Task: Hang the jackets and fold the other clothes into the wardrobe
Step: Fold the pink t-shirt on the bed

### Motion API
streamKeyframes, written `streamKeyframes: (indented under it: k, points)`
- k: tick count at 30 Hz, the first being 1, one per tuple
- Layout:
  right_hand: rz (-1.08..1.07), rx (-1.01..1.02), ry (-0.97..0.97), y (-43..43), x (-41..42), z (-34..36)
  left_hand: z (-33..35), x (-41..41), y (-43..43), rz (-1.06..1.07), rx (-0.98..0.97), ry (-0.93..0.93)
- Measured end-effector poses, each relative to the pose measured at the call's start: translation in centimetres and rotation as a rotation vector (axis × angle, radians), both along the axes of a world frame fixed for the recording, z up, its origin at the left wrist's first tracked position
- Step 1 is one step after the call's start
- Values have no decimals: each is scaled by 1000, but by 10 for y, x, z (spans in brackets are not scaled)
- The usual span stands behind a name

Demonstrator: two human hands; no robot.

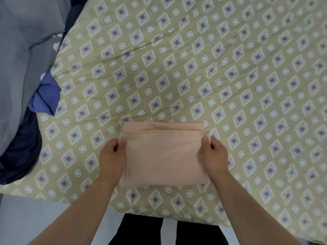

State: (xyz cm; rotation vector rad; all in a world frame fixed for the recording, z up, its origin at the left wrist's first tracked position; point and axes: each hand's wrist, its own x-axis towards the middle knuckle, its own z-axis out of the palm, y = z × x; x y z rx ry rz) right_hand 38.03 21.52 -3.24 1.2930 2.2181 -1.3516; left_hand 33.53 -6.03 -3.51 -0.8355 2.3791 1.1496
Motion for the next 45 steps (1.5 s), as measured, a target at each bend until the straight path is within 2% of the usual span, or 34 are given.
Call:
streamKeyframes:
  k: [3,7,12,14,15,16,18,19,20,22,25,28,33,36,40,45]
  points:
    - [-24,52,0,-2,-18,-13,-4,-14,11,-24,-66,80]
    - [33,134,-57,-5,-34,-29,-20,-31,21,-32,-79,93]
    - [122,211,-51,-1,-25,-32,-28,-27,20,-27,-108,115]
    - [161,286,16,-1,-20,-24,-20,-21,16,-15,-126,165]
    - [232,369,111,-1,-15,-19,-15,-17,14,-107,-206,258]
    - [359,461,222,-4,-9,-15,-9,-11,13,-299,-283,388]
    - [678,580,379,-15,10,-12,-1,11,21,-850,-282,687]
    - [803,583,412,-23,19,-13,0,24,29,-1078,-234,764]
    - [902,563,430,-32,27,-16,-2,35,36,-1233,-202,788]
    - [1067,532,450,-43,40,-26,-13,47,43,-1343,-272,717]
    - [1177,586,402,-31,31,-45,-34,26,31,-1258,-456,463]
    - [1110,636,378,-14,16,-63,-53,5,23,-1190,-499,343]
    - [967,671,401,-12,16,-88,-81,5,22,-1112,-517,376]
    - [874,696,342,-13,15,-89,-81,6,22,-1013,-526,400]
    - [778,669,270,-14,14,-84,-75,7,24,-760,-524,282]
    - [718,653,222,-13,15,-84,-74,5,23,-746,-506,219]
